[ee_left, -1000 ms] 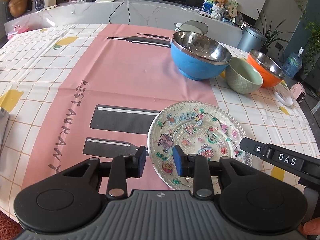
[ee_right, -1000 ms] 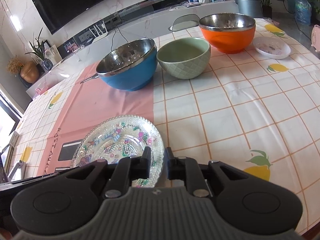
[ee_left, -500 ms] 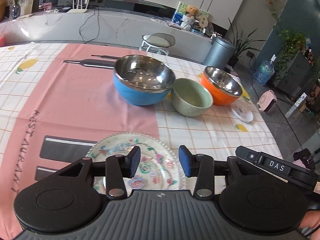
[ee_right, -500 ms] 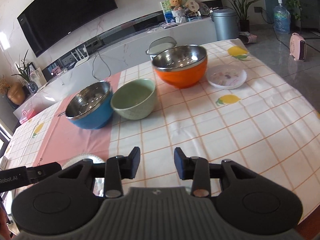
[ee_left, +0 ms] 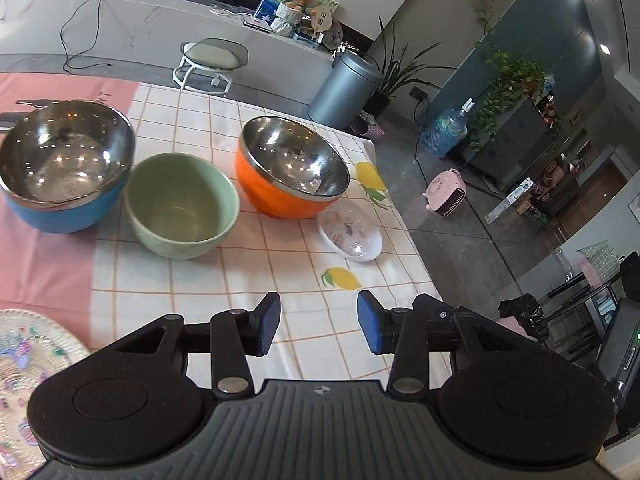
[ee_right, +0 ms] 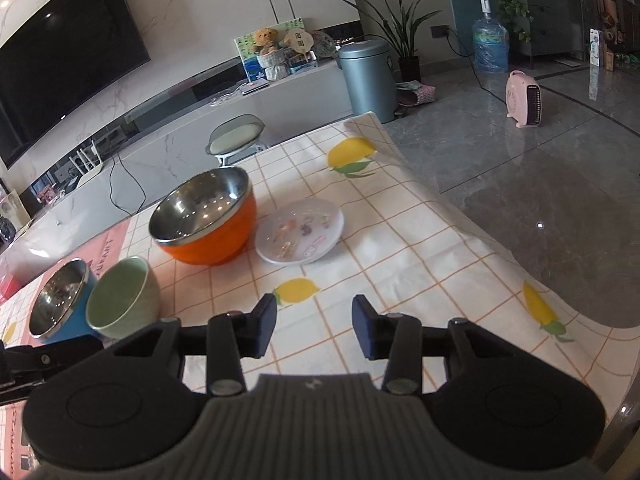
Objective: Organize plates and bowls
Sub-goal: 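Move both grippers toward the small white printed plate, then close the left gripper on the rim of the small white plate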
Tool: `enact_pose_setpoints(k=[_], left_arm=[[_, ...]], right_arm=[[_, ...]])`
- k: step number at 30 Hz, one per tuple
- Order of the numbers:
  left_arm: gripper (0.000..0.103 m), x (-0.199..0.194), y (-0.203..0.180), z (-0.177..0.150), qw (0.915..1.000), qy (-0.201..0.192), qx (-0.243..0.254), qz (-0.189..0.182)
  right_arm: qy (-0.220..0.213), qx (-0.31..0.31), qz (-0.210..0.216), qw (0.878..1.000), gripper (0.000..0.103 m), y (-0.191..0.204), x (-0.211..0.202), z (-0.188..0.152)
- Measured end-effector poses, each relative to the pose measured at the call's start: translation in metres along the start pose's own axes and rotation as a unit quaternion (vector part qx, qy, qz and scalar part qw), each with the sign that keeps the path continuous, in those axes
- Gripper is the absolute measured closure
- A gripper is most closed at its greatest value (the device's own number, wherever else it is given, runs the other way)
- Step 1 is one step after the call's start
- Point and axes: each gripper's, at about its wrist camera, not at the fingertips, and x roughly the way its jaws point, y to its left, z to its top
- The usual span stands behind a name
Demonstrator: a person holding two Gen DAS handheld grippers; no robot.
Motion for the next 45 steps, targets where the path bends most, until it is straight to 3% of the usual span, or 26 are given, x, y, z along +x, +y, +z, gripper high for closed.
enact_pose_setpoints(k=[7,14,19,27,29,31,32,35,45], left_arm=[[0.054,0.062,-0.006,0.016,0.9988,0.002,-0.05,-0.001],[0.055,0.112,-0.01,0.025,0.9982,0.01,-0.053,0.026],[0.054,0.131,0.003,0.028,0.9942,0.018,-0.095,0.047],[0.055,0.138,-0.001,0.032,0.9948,-0.001,-0.084,0.057],[0.068,0.139,-0.003,0.032,0.9954,0.004,-0.076,0.058],[0.085,0.14,-0.005,0.032,0.9965,0.016,-0.062,0.053],[0.087,0.141,-0.006,0.03,0.997,0.02,-0.056,0.05],[0.097,0.137,-0.011,0.028,0.9976,0.024,-0.042,0.049],[0.099,0.103,-0.018,0.009,0.9976,0.044,-0.014,0.052]], right_arm=[[0.013,0.038,0.006,0.999,0.061,-0.026,0.042,0.018],[0.025,0.034,0.004,0.999,0.062,-0.029,0.084,0.035],[0.034,0.045,-0.002,0.998,0.062,-0.035,0.112,0.044],[0.019,0.036,-0.014,0.999,0.063,-0.027,0.13,0.05],[0.018,0.03,-0.018,0.999,0.084,-0.025,0.131,0.049],[0.015,0.028,-0.015,0.999,0.094,-0.024,0.13,0.047],[0.015,0.026,-0.012,0.999,0.1,-0.024,0.129,0.046],[0.014,0.019,-0.018,1.0,0.101,-0.02,0.12,0.04],[0.019,0.052,-0.019,0.998,0.101,-0.023,0.077,0.012]])
